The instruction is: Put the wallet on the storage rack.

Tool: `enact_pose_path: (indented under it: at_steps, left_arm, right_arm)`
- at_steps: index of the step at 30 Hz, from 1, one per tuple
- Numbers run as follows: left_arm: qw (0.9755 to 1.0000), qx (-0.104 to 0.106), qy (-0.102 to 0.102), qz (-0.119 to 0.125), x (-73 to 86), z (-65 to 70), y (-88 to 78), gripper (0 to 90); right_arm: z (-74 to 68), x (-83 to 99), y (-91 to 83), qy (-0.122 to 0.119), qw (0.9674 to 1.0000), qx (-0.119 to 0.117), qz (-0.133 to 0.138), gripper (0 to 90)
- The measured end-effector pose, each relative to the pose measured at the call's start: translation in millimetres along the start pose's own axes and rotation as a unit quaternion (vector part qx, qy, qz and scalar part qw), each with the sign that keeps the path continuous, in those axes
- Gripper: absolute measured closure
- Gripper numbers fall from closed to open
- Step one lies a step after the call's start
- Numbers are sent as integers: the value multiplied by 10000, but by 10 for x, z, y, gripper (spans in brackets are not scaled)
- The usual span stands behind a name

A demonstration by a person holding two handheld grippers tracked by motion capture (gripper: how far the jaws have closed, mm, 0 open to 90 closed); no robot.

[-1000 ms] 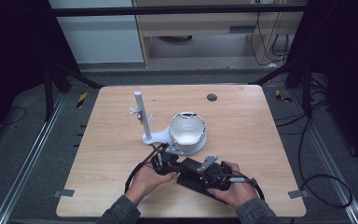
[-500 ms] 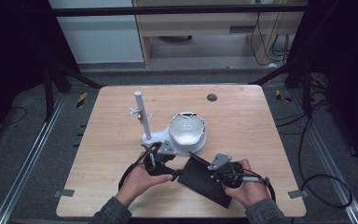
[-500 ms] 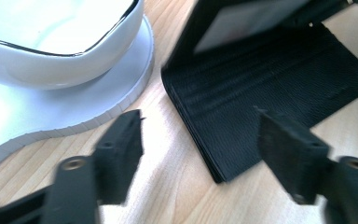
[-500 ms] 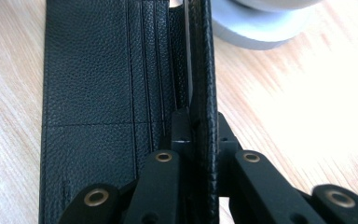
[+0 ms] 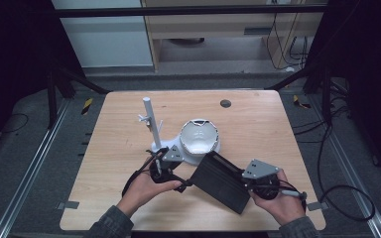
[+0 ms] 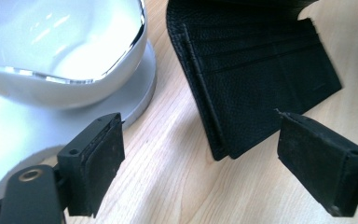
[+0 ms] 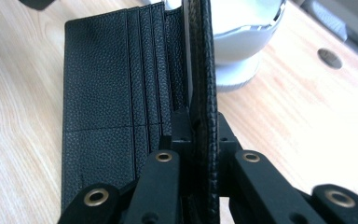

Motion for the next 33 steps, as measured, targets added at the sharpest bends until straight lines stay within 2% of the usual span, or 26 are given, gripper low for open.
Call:
enact_pose_path:
  at_steps: [9,14,25,33]
  left_arm:
    - [9997,52,218,-30,-149,49,-18,122]
    - [9997,30,245,-6,-190,42,-61,118]
    - [9994,57,297,152,-299,30,-204,104]
    - [9991,94,385,116,-353,55,-156,119]
  right_arm:
    - [73,-86,-66,112,9988,118,466,841]
    - [117,-162,-136,91,9971,163,736,841]
    - [209,-308,-259,59,9940,237,1070,841]
    - [196,-375,-254,-20,9932,213,1141,841]
Point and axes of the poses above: each handheld gripper's, and its own axes: y roughly forward along the jaws, x roughly out of its underside, z roughly to its right, the point moved 8 cm from there along y, roughly forward along the jaws, and after that the axes turned 14 degrees about -y, right-handed, at the moved point
